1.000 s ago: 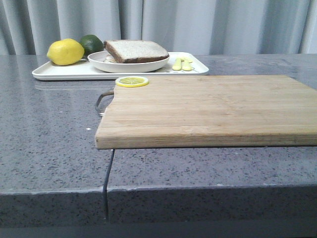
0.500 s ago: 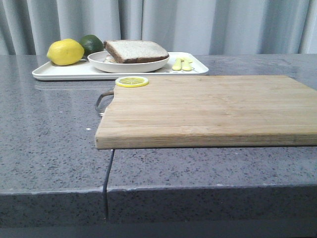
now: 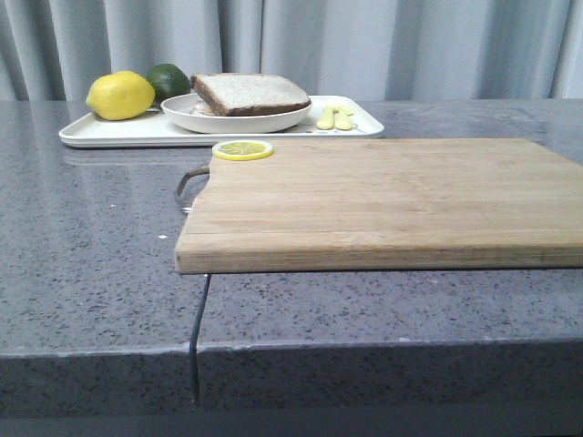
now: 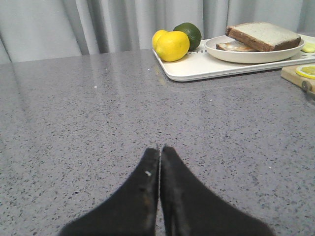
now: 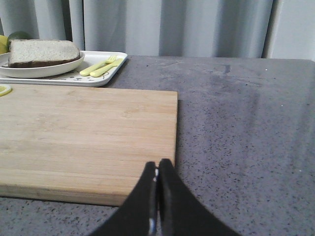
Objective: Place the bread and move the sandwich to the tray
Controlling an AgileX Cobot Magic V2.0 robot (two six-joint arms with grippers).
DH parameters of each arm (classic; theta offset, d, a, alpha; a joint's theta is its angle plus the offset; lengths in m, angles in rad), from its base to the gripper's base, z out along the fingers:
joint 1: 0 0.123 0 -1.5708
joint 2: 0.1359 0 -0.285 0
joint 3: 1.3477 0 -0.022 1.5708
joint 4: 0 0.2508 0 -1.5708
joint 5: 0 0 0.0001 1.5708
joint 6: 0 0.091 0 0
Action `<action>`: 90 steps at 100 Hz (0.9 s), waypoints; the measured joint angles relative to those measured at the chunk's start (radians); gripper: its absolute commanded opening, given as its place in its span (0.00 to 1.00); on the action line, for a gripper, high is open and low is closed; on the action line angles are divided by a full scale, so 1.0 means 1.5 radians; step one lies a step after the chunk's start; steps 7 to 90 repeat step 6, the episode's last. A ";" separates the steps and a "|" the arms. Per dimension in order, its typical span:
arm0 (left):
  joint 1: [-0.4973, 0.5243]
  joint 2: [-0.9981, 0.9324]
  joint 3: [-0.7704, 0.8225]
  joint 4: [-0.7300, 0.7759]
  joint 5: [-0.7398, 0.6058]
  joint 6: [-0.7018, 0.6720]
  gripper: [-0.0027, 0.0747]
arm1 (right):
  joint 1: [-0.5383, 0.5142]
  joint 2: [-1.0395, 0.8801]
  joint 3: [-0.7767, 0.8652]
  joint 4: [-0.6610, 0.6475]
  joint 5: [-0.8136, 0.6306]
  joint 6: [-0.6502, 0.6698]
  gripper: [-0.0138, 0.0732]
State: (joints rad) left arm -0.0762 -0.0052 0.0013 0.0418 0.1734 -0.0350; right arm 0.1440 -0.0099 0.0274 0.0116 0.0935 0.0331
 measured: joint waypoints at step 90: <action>0.000 0.000 0.000 0.000 0.000 0.000 0.01 | 0.000 0.000 0.000 0.000 0.000 0.000 0.02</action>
